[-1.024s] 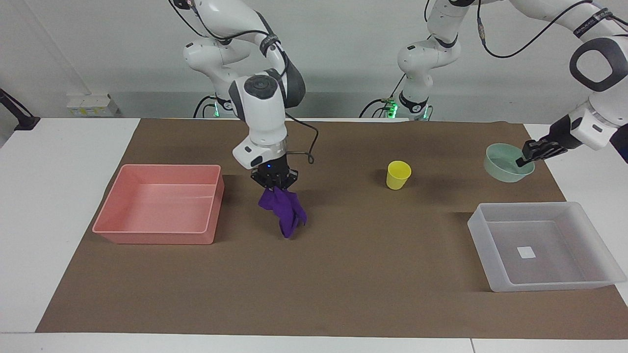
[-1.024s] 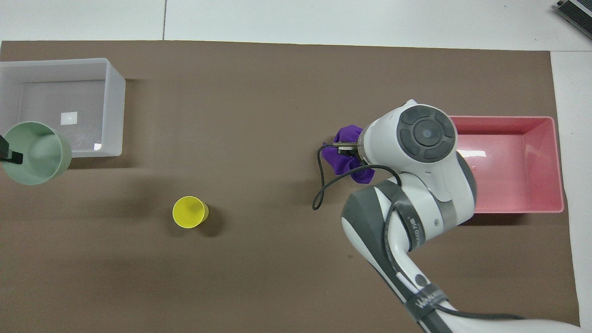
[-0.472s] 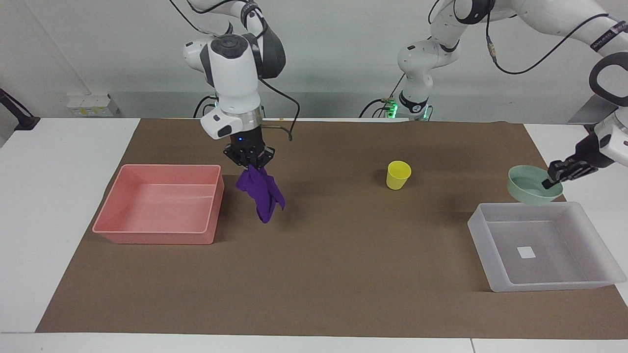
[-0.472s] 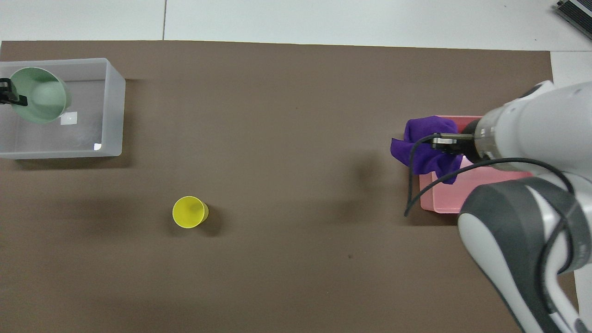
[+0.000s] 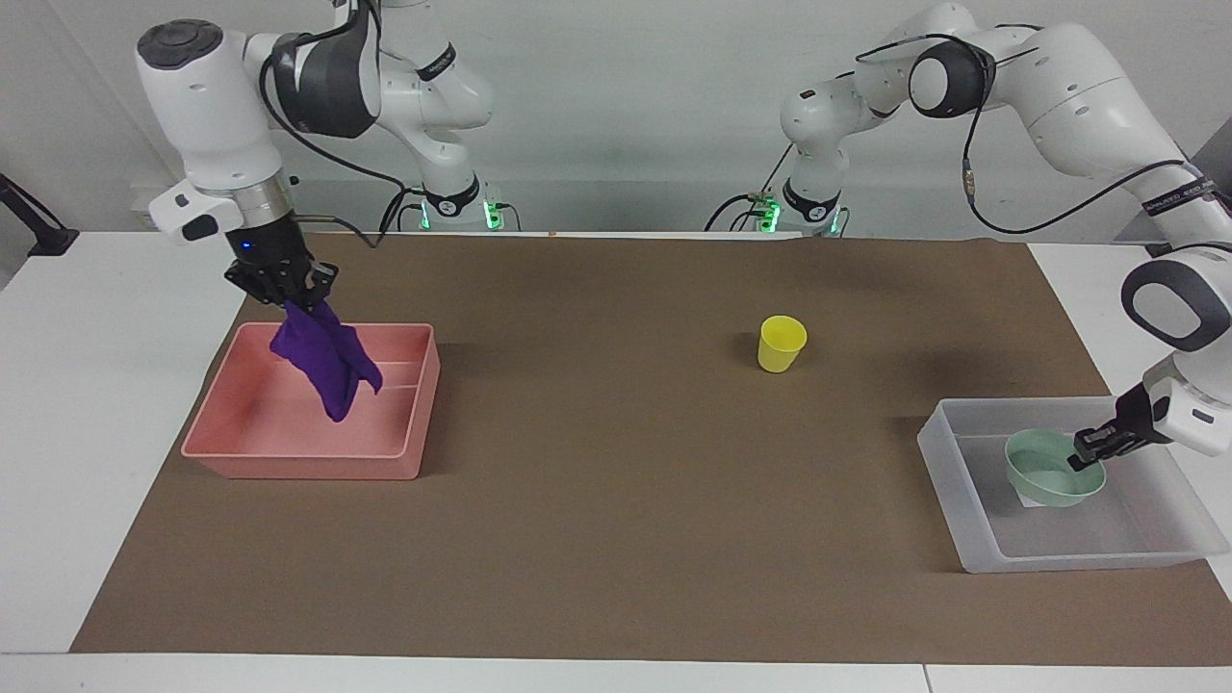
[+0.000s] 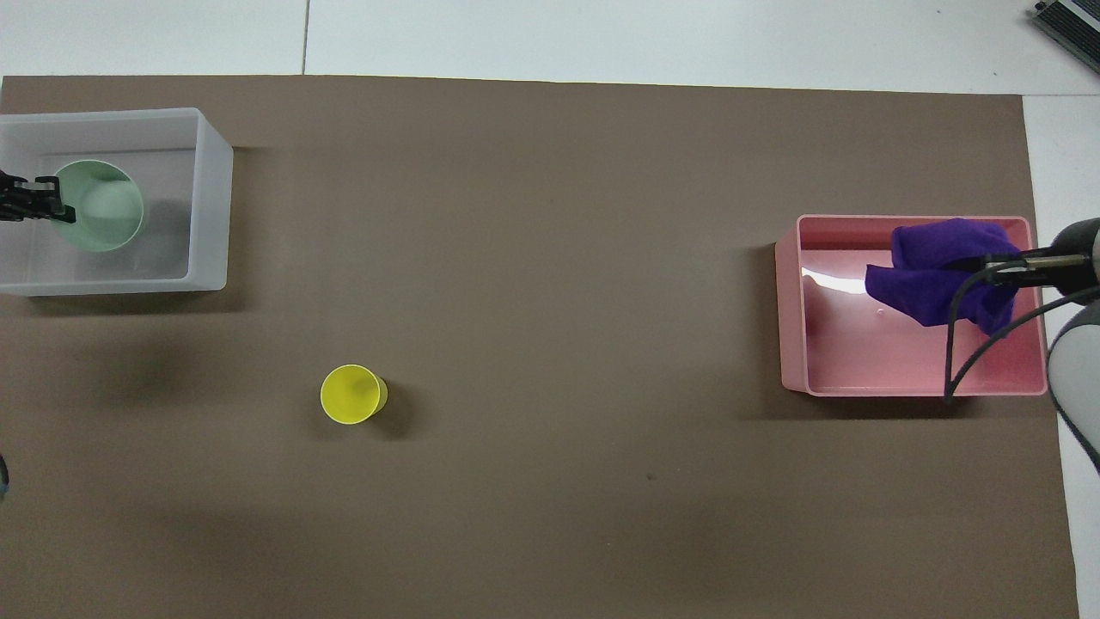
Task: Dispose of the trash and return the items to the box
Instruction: 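Release the cloth in the tray while the left gripper reaches the yellow cup, then grasp the yellow cup with the left gripper and lift it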
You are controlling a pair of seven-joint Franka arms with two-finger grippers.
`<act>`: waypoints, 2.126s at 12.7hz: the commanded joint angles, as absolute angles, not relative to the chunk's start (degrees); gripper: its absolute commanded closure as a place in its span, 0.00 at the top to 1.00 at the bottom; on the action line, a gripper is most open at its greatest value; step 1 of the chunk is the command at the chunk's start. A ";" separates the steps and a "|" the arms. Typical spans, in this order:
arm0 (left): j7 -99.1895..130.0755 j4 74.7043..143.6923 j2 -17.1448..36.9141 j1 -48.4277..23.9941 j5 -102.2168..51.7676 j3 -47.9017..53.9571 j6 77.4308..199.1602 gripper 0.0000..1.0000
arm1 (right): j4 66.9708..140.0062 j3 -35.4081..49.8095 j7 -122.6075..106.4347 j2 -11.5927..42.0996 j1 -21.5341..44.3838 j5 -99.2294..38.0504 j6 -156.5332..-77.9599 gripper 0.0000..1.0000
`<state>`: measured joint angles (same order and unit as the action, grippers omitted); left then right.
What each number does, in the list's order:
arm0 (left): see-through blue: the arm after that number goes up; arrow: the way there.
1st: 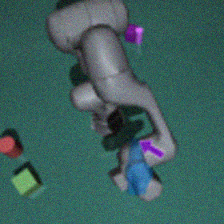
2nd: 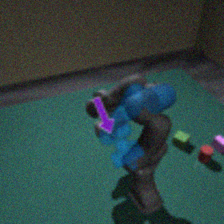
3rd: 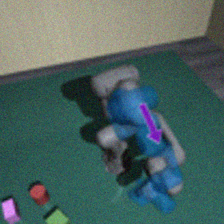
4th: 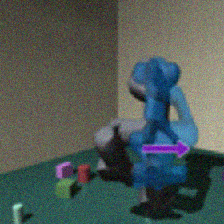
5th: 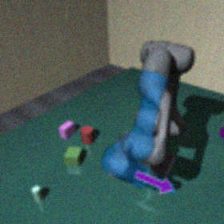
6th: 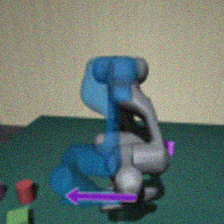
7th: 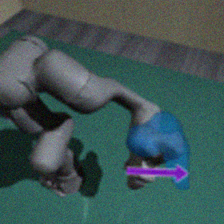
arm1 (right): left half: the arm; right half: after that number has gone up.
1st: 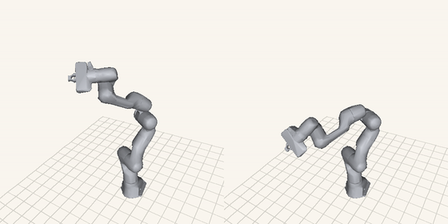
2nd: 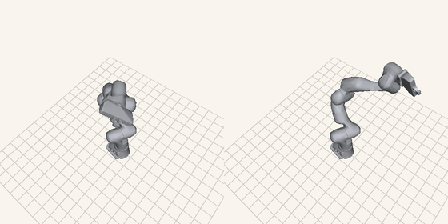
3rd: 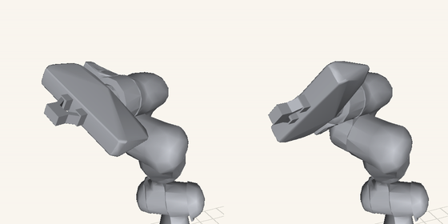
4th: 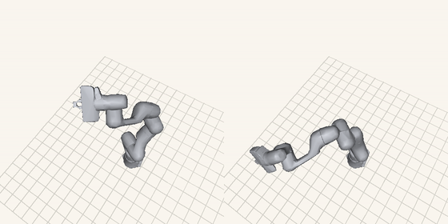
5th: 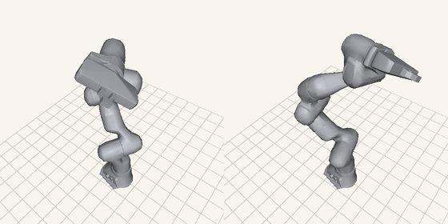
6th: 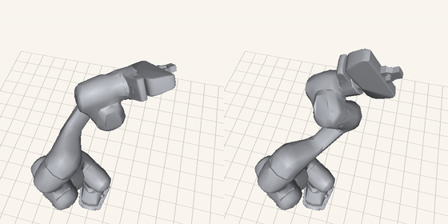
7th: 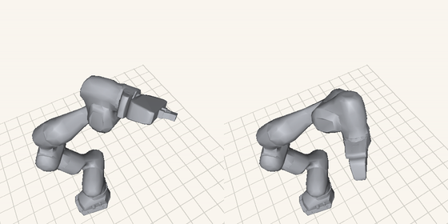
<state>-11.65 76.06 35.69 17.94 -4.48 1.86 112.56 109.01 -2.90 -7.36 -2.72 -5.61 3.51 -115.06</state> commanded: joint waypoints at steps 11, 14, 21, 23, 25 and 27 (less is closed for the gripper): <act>-9.58 76.73 22.96 13.90 -3.60 2.90 97.61 1.00 | 123.92 -1.85 -4.57 6.94 -6.59 -2.46 -136.93 1.00; -7.21 82.23 15.59 8.90 -3.69 2.90 87.56 1.00 | 122.27 -1.41 -4.48 6.16 -6.16 -2.29 -135.62 1.00; 0.88 122.05 -3.25 -6.57 -9.23 2.90 109.83 1.00 | 112.00 -1.23 7.47 -0.95 2.99 1.76 -117.81 1.00; 0.97 125.67 -2.82 -8.60 -9.23 2.90 112.14 1.00 | 103.93 -1.32 7.12 -1.32 2.90 1.15 -106.93 1.00; 0.97 128.48 -1.94 -9.93 -9.32 2.90 117.74 1.00 | 97.59 -1.32 6.94 -1.67 2.81 0.79 -98.83 1.00; 0.97 129.46 -0.80 -9.93 -9.40 2.90 119.53 1.00 | 94.41 -1.49 6.68 -2.80 2.29 0.44 -94.24 1.00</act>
